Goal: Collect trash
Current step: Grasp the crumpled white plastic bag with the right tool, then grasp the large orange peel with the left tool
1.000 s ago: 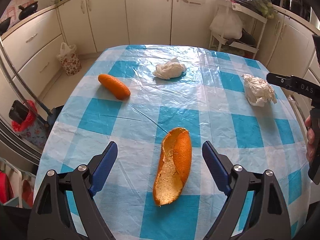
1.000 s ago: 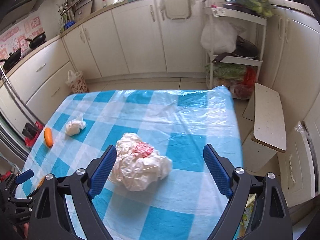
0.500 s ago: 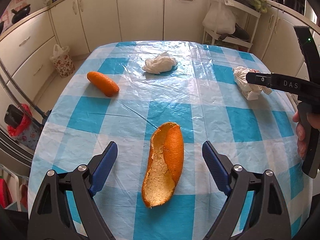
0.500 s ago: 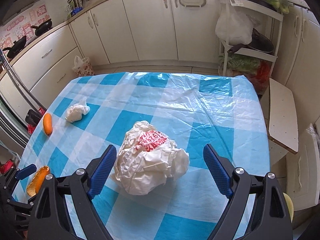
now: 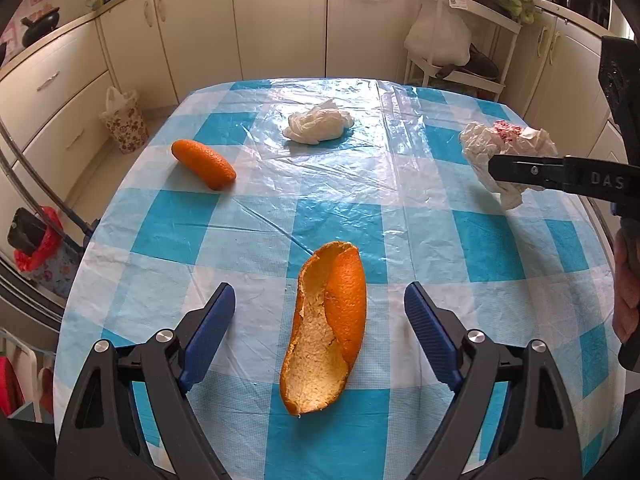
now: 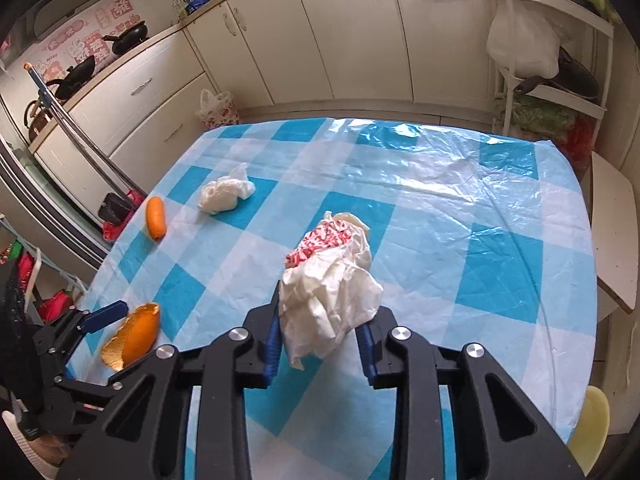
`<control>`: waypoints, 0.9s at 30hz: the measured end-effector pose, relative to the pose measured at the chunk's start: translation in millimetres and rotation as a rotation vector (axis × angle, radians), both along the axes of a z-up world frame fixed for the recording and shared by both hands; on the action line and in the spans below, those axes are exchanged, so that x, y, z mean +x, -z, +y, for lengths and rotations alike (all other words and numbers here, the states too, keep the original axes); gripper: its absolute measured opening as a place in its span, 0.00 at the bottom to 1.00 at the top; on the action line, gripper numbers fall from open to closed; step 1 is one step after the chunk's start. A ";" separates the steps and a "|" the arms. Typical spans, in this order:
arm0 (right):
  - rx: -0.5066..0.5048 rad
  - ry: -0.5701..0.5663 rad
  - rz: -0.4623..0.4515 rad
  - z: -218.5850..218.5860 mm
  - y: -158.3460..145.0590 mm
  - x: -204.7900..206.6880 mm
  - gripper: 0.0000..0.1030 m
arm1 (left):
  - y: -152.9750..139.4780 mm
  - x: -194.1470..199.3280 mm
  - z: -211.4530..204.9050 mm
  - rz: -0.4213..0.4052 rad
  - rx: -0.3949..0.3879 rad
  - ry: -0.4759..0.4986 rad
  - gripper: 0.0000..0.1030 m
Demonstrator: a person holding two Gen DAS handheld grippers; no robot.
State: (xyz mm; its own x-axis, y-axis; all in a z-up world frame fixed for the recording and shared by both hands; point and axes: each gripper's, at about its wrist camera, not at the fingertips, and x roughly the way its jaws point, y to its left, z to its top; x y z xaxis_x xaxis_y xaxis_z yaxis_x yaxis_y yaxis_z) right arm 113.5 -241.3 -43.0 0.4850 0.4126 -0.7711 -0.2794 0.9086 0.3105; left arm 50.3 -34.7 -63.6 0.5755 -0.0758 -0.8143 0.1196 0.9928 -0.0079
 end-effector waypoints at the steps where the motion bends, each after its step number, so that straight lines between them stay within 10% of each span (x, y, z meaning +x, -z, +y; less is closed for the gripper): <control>1: 0.026 -0.006 0.006 -2.9 -2.0 -2.5 0.30 | 0.5 0.6 0.4 0.003 -0.002 0.000 0.81; 5: 0.186 -0.088 0.114 -11.6 -2.6 -18.7 0.31 | 1.4 1.6 2.6 0.011 -0.013 -0.003 0.81; 9: 0.115 -0.119 0.184 -12.7 8.0 -38.4 0.49 | 1.4 1.7 2.6 0.011 -0.006 -0.001 0.81; 17: -0.053 -0.092 0.009 -8.4 -21.6 -52.8 0.76 | 1.3 0.1 0.7 0.003 -0.001 0.003 0.81; 27: -0.225 -0.198 0.013 20.6 2.1 -57.3 0.64 | 1.3 -1.1 -3.8 -0.001 0.013 0.016 0.81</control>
